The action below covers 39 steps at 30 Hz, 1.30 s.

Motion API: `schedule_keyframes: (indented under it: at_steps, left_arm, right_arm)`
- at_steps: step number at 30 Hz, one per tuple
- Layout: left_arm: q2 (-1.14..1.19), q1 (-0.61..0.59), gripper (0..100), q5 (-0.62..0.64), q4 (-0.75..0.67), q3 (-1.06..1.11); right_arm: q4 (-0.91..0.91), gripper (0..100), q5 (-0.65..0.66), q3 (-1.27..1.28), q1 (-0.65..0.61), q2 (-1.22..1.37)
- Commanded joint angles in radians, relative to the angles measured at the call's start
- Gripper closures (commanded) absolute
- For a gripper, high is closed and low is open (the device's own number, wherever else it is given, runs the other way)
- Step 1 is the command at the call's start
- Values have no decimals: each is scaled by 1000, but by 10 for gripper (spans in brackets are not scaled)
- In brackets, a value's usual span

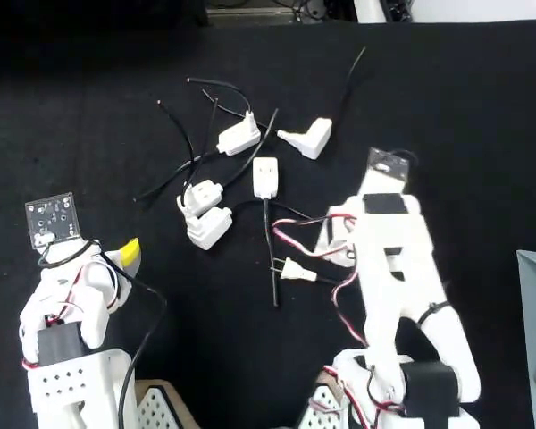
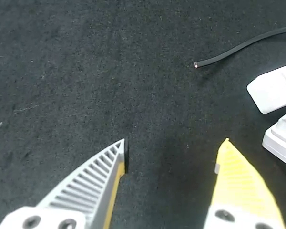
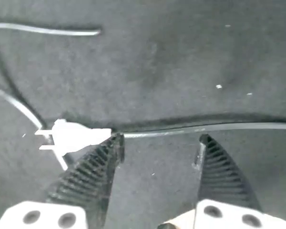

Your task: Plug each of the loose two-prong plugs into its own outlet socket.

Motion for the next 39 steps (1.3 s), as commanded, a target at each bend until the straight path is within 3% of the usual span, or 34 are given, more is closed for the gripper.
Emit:
schedule_keyframes:
  at_steps: [1,7,17,25,33,39]
  left_arm:
    - [-6,-8,700,-6,-6,-5]
    - [-6,-8,700,-6,-6,-5]
    - [-6,-8,700,-6,-5,-5]
    - [-6,-8,700,-6,-5,-5]
    - [-6,-8,700,-6,-5,-5]
    - [-6,-8,700,-6,-5,-5]
  right_arm:
    - [15,765,51,18,84,4]
    - [-21,764,100,87,178,4]
    - [-331,766,92,259,249,5]
    - [-311,909,101,265,250,-2]
    - [-34,769,132,119,249,-76]
    - [-9,754,133,142,250,-136]
